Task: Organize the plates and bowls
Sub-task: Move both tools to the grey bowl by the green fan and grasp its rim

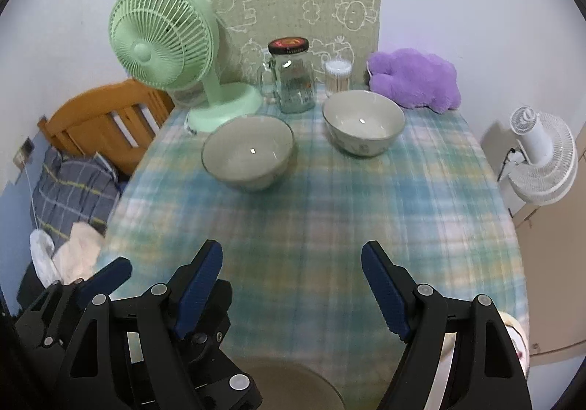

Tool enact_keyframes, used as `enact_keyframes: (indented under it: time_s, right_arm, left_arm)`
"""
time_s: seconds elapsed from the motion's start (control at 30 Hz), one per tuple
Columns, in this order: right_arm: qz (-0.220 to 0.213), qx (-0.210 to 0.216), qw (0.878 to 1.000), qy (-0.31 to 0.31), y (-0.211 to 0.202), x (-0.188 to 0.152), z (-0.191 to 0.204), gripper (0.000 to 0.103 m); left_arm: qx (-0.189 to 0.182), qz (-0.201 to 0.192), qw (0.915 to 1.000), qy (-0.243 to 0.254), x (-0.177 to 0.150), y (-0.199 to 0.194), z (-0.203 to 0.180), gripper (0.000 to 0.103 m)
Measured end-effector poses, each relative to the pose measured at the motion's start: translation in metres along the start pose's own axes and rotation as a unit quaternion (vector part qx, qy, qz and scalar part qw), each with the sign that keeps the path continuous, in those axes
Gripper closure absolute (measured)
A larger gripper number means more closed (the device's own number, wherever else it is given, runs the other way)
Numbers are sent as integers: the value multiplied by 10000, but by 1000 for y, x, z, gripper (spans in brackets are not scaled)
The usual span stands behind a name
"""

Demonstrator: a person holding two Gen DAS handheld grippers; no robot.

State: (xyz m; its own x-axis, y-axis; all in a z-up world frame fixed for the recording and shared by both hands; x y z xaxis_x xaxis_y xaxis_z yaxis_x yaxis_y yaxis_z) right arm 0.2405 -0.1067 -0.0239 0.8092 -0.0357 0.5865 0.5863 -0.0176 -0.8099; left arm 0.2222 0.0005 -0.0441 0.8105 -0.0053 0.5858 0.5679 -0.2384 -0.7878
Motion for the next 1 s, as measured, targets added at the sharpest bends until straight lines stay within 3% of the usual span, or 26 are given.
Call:
enact_keyframes:
  time_s: [0.13,0.27,0.4,0.67,0.77,0.9,1.0]
  right_arm:
    - [-121,-78,9998,140,10,19,6,22]
    - [-27,167,9993,327,29,33,13,22]
    - [-35,-141,9992,375,47,45,20,22]
    - [49,-145,9989,451,84,68,26,22]
    - [40,-260,9990,375,98,79,28,25]
    - [116,-447,9981,406,122,93,27,43]
    - [136,-454,9982,368,137,99,25,46]
  left_arm:
    - [70,-6,10000,40,20,16,12,19]
    - [105,64,9999,-17,34,34,26,26]
    - [98,140,9998,-118,46,53,38,26]
    - [127,114,9998,65,74,88,47,28]
    - [142,119,9998,103,86,105,50,33]
    - [200,158,9995,199,98,126,52,37]
    - [154,179,9995,228,103,141,55,42]
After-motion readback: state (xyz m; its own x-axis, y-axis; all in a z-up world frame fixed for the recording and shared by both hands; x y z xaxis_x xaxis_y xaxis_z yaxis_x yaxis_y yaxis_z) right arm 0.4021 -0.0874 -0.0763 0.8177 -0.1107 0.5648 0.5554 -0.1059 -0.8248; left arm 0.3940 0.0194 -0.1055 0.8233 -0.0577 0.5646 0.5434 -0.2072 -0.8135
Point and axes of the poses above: each gripper's, at about its wrist camera, not at the fingertips, and y roughly the way its jaws point, z to its left, x to its top, the point moved 5 cm from there along y, roughly the way its jaws point, and after that the axes turned 6 degrees about -x, right-handed, at the moved point
